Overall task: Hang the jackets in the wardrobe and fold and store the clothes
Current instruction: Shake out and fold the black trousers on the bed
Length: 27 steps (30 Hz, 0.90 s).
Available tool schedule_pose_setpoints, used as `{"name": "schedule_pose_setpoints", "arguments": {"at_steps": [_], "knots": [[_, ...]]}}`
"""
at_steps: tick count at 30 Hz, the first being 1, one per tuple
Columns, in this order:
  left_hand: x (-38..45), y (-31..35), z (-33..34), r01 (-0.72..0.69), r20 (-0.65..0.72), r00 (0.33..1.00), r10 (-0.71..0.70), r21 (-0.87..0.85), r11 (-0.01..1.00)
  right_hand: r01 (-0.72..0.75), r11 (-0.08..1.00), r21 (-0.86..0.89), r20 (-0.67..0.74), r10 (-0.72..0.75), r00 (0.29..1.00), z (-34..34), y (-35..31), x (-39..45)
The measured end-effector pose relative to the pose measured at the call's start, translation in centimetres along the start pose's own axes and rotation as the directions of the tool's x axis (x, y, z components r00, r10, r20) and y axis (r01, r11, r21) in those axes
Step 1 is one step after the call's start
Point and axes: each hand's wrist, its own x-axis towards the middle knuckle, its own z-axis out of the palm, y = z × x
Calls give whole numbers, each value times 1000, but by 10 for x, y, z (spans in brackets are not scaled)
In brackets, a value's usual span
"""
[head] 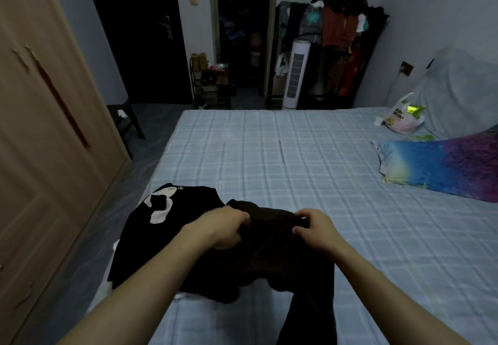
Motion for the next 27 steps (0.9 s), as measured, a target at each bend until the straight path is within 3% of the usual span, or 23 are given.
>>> {"name": "schedule_pose_setpoints", "arguments": {"at_steps": [3, 10, 19, 27], "knots": [[9, -34, -5, 51, -83, 995, -53, -21, 998, -81, 995, -59, 37, 83, 996, 2, 4, -1], [39, -91, 8, 103, -170, 977, -129, -154, 983, -97, 994, -55, -103, 91, 991, 25, -1, 13], [71, -127, 44, 234, -104, 960, -261, -216, 948, -77, 995, -62, 43, 80, 996, 59, 9, 61], [134, -166, 84, 321, 7, 944, -329, -240, 916, 6, 993, -117, 206, 19, 978, 109, 19, 153]]}}
